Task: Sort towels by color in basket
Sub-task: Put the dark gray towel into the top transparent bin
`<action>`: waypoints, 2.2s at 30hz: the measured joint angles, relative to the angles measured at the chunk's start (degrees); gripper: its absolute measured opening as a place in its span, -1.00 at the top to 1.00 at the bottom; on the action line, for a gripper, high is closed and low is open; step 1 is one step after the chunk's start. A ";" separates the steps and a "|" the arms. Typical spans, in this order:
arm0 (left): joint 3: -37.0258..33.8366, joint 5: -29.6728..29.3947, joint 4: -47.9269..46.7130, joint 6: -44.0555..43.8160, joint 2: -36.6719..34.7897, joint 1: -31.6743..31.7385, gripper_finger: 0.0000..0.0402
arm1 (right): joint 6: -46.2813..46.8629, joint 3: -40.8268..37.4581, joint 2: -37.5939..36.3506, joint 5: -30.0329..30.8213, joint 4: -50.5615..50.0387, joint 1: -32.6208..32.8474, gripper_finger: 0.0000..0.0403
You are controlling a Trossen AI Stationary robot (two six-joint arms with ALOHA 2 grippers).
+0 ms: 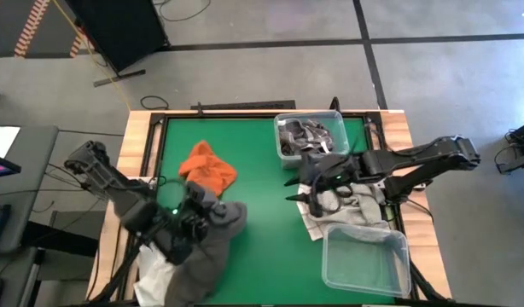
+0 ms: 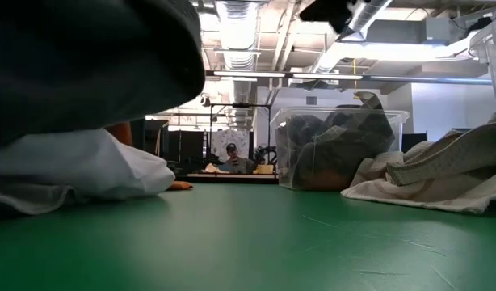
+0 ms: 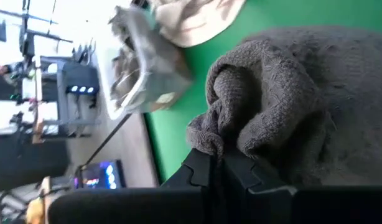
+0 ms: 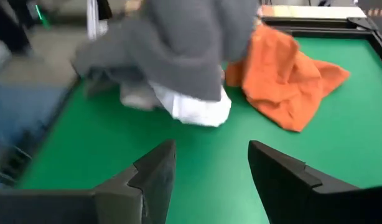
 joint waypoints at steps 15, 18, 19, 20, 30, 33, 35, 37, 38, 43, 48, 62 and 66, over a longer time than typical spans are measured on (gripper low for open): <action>11.98 -0.21 9.95 22.16 -0.07 17.93 0.99 | -7.06 0.02 12.45 1.18 5.68 -2.95 -0.14; 13.31 1.46 13.22 22.49 -0.07 18.24 0.99 | -5.42 0.02 11.71 1.92 3.68 -2.89 -0.14; 13.36 3.26 13.52 21.86 -0.09 18.09 0.99 | -4.93 0.02 11.37 2.40 3.04 -2.76 -0.14; 13.36 5.24 13.22 20.54 -0.11 17.67 0.99 | -4.71 0.02 10.93 2.69 2.39 -2.62 -0.14; 3.32 13.70 10.56 4.49 0.57 7.32 0.99 | -2.69 0.02 9.39 2.92 -2.67 -0.49 -0.14; -0.99 14.95 12.49 0.38 0.57 3.55 0.99 | -2.63 0.02 9.41 2.90 -2.55 0.28 -0.14; -3.74 15.79 15.58 -1.09 0.57 1.31 0.99 | -2.55 0.02 9.41 2.90 -2.30 0.46 -0.14; -6.36 17.28 19.37 -1.81 0.57 -0.75 0.99 | -2.54 0.02 9.41 2.84 -1.82 0.87 -0.14; -7.63 17.85 21.08 -2.23 0.57 -1.64 0.98 | -2.56 0.02 9.41 2.82 -1.32 1.04 -0.14; -12.79 19.99 26.70 -5.12 0.57 -4.28 0.95 | -2.56 0.02 9.41 2.66 0.56 2.27 -0.14; -17.26 23.10 31.17 -8.81 0.52 -5.03 0.95 | -2.95 0.02 9.58 1.79 3.27 4.12 -0.14; -27.84 32.75 42.05 -13.92 0.56 -4.87 0.90 | -4.68 -0.02 11.58 -0.57 10.60 8.93 -0.17; -30.06 32.84 44.71 -13.48 0.71 -4.98 0.72 | -4.68 -0.09 13.67 -0.46 11.72 7.98 -0.19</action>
